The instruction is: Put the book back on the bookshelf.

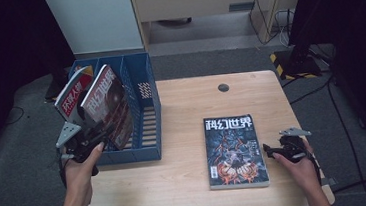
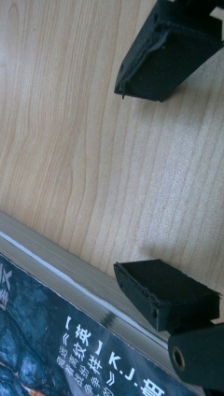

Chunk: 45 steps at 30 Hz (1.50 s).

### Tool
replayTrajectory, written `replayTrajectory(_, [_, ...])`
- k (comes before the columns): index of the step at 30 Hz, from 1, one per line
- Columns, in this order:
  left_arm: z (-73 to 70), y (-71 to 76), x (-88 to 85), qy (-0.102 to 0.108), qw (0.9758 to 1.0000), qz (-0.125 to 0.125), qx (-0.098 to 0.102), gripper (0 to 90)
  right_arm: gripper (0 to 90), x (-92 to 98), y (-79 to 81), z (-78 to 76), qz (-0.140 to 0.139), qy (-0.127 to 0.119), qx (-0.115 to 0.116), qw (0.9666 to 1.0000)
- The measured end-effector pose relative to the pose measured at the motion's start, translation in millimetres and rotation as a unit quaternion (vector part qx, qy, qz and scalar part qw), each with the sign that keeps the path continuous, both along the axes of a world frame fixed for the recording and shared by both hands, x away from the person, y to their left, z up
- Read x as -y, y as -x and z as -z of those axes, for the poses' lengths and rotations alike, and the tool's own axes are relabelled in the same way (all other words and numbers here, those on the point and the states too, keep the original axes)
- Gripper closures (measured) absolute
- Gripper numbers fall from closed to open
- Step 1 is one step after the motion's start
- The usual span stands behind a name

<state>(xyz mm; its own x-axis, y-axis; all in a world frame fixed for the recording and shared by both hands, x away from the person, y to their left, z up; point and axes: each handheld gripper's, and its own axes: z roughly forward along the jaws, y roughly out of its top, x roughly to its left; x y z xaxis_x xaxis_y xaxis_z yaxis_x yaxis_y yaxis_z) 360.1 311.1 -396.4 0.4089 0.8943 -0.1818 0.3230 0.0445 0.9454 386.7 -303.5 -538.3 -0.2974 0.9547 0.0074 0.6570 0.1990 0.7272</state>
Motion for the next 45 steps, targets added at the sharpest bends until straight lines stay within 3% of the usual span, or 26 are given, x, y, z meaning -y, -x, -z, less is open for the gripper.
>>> replayTrajectory(10, [3.5, -7.8, 28.2, -0.003, 0.9986, 0.05, -0.017, 40.6, 14.9, -1.5, 0.5, -1.8, -0.001, -0.007, 0.004, 1.0])
replayTrajectory(16, [4.5, -11.0, 43.9, 0.0, 0.9976, 0.066, -0.02, 37.7, 24.5, -6.5, 2.3, -10.4, -0.013, 0.009, 0.026, 0.9995])
replayTrajectory(24, [8.8, -13.7, 69.1, -0.015, 0.9957, 0.087, -0.028, 34.7, 40.6, -10.0, 4.9, -18.7, -0.028, 0.005, 0.04, 0.9988])
replayTrajectory(29, [14.1, -12.9, 88.3, -0.021, 0.9936, 0.106, -0.034, 33.7, 50.1, -12.6, 8.1, -24.4, -0.046, -0.011, 0.052, 0.9975])
replayTrajectory(36, [23.7, -12.4, 118.0, -0.034, 0.9894, 0.134, -0.046, 32.0, 51.2, -18.5, 9.8, -26.9, -0.063, -0.018, 0.056, 0.9963])
replayTrajectory(45, [32.8, -15.0, 141.7, -0.039, 0.9858, 0.152, -0.06, 30.9, 49.7, -21.2, 10.1, -27.2, -0.071, -0.024, 0.055, 0.9957])
